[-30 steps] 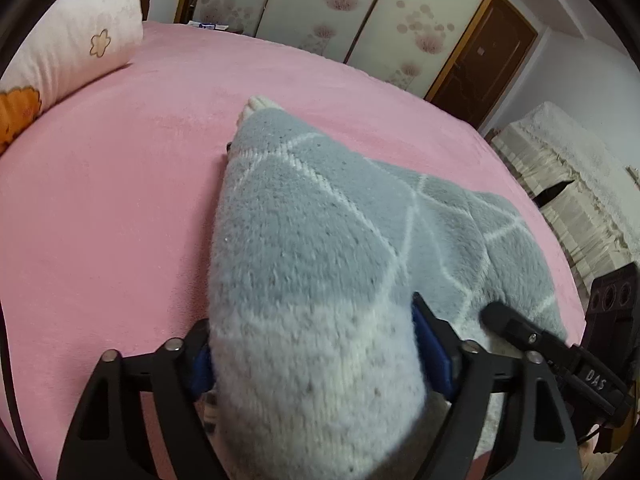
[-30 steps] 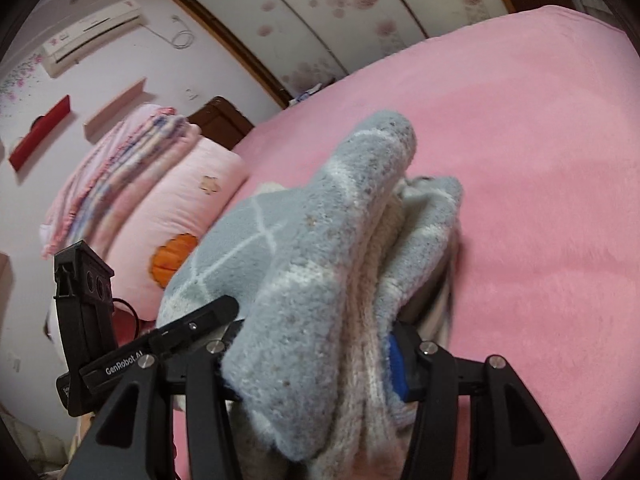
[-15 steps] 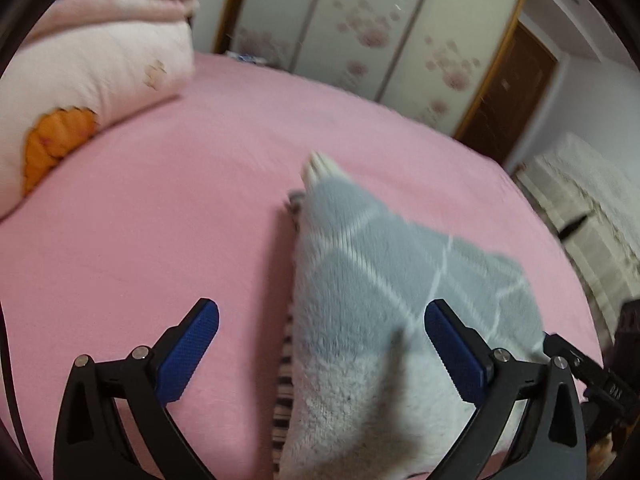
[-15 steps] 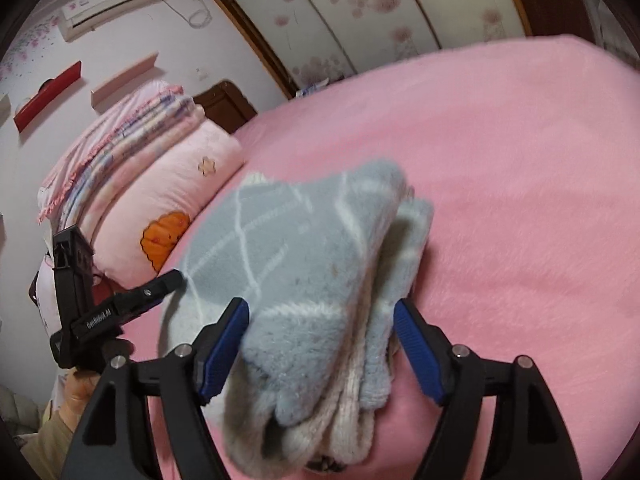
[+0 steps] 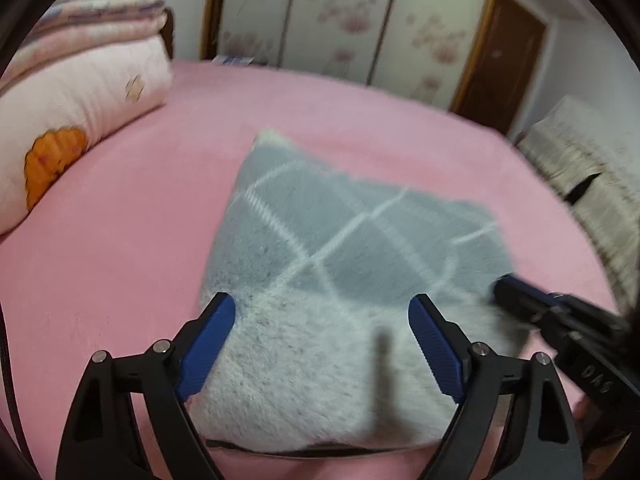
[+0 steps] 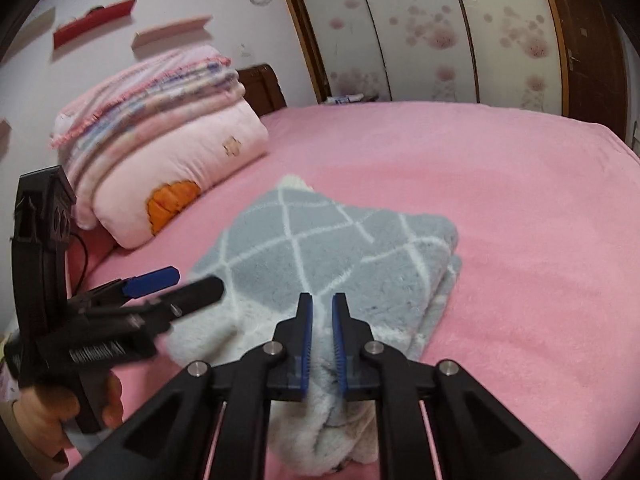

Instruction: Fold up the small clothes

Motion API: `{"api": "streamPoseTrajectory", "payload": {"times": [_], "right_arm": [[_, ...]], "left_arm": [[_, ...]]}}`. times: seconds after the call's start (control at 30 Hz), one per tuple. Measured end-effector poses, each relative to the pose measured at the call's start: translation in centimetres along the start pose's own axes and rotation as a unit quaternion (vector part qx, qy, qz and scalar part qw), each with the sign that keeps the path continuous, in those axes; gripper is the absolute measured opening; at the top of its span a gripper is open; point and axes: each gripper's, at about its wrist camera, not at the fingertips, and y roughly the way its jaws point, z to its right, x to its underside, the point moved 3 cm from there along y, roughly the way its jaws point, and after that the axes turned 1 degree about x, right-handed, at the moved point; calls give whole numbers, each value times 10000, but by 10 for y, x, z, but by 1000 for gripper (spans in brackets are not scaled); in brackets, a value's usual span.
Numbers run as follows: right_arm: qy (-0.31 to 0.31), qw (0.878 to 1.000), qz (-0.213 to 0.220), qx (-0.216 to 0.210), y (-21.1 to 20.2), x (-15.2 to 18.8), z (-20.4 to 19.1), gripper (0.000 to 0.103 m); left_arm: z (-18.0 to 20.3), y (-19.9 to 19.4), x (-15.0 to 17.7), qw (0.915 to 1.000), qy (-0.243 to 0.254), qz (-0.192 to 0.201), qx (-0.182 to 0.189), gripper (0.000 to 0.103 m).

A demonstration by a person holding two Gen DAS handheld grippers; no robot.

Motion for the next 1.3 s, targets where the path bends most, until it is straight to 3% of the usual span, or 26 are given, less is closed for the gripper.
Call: {"api": "streamPoseTrajectory", "payload": {"times": [0.1,0.17,0.23,0.43,0.47,0.53,0.63,0.87,1.0,1.13,1.3], "right_arm": [[177,9995,-264,93,17,7,18,4],[198,9992,-334,130,21,10,24,4],[222,9991,-359,58,19,9,24,4],[161,9998,-50,98,-29,4,11,12],[168,9998,-18,117,-37,4,9,14],[199,9995,25,249,-61,3,5,32],[228,9989,102,406,-99,5,4,44],[491,9968,121,627,-195,24,15,47],[525,9951,167,820,-253,41,20,54],[569,9934,217,974,-297,57,22,64],[569,9914,370,1122,-349,86,23,68]], "left_arm": [[-14,18,3,9991,-137,-218,-324,88],[-27,30,6,9977,-475,-473,-102,89],[-29,28,7,9968,-653,-460,-54,90],[1,-3,9,9975,-242,-313,-584,92],[10,-15,8,9969,-143,-263,-722,94],[26,-38,7,9965,28,-130,-828,97],[53,-80,9,9966,228,83,-788,101],[124,-188,37,9957,550,383,-635,102],[161,-239,65,9945,740,508,-547,102],[189,-276,91,9959,718,465,-311,102],[219,-313,123,9958,780,457,-113,102]]}}
